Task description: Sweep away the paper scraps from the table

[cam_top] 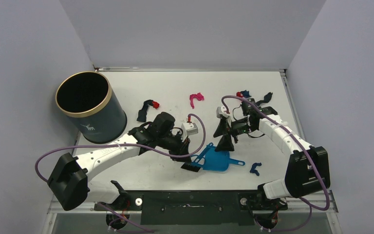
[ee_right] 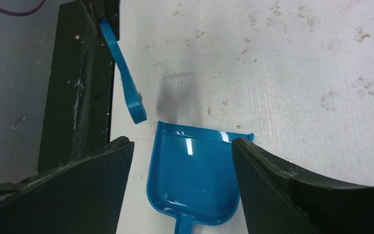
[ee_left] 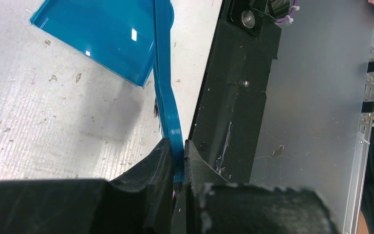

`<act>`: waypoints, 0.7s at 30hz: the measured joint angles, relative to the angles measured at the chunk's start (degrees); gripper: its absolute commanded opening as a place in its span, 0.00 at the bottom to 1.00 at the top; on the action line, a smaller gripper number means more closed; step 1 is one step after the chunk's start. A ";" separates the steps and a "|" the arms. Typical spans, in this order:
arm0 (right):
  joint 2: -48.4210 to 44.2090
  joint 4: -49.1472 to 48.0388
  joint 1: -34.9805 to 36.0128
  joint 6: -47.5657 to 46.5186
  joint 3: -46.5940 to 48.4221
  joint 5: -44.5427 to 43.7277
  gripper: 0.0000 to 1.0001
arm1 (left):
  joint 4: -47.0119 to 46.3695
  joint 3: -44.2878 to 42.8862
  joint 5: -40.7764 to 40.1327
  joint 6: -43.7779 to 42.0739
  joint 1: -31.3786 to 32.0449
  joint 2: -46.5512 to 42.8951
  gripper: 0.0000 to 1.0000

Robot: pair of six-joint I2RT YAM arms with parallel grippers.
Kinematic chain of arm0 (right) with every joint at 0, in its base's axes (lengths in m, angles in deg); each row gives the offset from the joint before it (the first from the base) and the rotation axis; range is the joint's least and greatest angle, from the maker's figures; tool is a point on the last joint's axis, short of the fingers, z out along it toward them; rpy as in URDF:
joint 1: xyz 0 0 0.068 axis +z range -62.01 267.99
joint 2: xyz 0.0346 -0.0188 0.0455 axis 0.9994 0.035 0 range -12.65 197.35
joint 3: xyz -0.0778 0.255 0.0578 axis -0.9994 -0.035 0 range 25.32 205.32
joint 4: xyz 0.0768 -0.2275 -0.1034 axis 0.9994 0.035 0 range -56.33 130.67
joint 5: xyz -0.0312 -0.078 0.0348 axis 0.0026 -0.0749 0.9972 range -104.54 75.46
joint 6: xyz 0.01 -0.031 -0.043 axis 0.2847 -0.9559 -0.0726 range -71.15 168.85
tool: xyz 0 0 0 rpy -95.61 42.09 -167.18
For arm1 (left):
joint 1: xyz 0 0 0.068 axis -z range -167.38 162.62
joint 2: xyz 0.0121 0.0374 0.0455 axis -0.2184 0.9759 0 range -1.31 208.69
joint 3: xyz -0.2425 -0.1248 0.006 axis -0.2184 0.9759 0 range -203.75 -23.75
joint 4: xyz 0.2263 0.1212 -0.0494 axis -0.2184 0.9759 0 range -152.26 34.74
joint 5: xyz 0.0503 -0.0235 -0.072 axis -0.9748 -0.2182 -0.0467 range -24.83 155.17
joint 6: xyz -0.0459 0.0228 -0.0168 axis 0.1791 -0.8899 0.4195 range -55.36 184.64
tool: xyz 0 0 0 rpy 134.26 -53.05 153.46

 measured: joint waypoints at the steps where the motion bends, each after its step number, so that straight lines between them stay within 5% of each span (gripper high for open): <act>1: 0.00 0.85 0.59 -1.22 0.00 0.04 0.74 | -0.13 0.00 0.28 0.02 0.00 0.00 0.00; 7: 0.00 2.23 5.49 -4.13 0.00 0.52 0.65 | -1.31 0.00 1.92 0.55 0.00 0.46 0.00; 14: 0.50 2.99 5.79 -4.90 0.33 1.64 0.27 | -1.92 0.00 1.97 1.03 0.00 2.16 0.00; 21: 0.52 3.39 6.19 -5.07 0.35 1.53 0.21 | -2.27 0.00 1.60 1.75 0.00 2.80 0.00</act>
